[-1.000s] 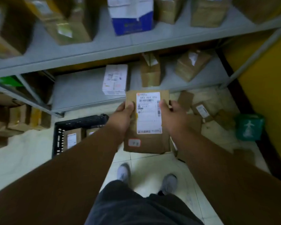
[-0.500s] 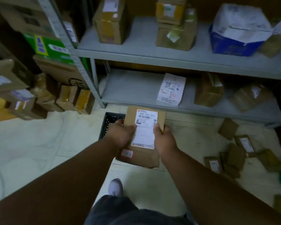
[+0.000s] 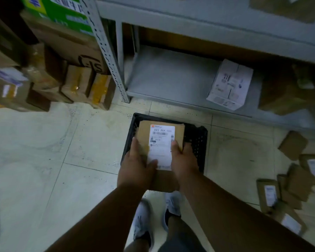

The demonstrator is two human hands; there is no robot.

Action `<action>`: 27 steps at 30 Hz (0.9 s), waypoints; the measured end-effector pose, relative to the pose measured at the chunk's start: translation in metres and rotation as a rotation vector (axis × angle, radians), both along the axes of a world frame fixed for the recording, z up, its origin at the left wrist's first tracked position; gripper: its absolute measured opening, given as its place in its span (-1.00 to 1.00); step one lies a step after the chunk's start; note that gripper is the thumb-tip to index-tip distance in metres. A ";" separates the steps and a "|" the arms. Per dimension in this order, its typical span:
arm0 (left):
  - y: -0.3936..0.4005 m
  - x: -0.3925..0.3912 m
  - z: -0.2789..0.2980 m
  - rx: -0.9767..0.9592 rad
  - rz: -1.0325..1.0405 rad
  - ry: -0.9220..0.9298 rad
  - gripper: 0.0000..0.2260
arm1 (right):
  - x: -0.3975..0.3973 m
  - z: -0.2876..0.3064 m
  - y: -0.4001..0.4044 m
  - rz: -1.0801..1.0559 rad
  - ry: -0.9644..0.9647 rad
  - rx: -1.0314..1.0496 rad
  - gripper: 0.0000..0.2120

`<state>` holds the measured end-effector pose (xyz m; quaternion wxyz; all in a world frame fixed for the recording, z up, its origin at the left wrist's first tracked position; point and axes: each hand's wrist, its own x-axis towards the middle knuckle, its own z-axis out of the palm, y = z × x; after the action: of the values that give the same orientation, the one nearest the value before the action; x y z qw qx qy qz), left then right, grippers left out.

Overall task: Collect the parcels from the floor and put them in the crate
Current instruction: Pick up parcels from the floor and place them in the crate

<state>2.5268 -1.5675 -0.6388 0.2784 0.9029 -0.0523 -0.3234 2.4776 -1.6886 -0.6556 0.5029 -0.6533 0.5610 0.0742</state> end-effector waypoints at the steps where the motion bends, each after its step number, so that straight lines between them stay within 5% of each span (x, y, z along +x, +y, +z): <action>1: 0.000 0.010 -0.027 0.017 -0.003 0.032 -0.14 | 0.009 -0.024 0.001 0.006 0.016 0.021 -0.72; 5: 0.001 0.046 -0.133 0.044 -0.026 0.086 -0.19 | 0.034 -0.127 0.001 0.031 0.017 0.033 -0.83; 13: -0.006 0.084 -0.304 0.016 -0.035 0.086 -0.20 | 0.072 -0.286 -0.007 0.093 0.065 0.004 -0.66; 20: 0.020 0.065 -0.341 0.335 -0.416 -0.111 -0.22 | 0.066 -0.347 0.021 0.260 0.121 0.115 -0.67; 27: 0.019 0.064 -0.347 0.388 -0.429 -0.216 -0.20 | 0.074 -0.346 0.017 0.269 0.132 0.215 -0.60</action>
<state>2.5908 -1.5481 -0.9854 0.0190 0.9367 -0.2081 -0.2810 2.5513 -1.6718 -1.0014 0.5173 -0.6589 0.4892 0.2429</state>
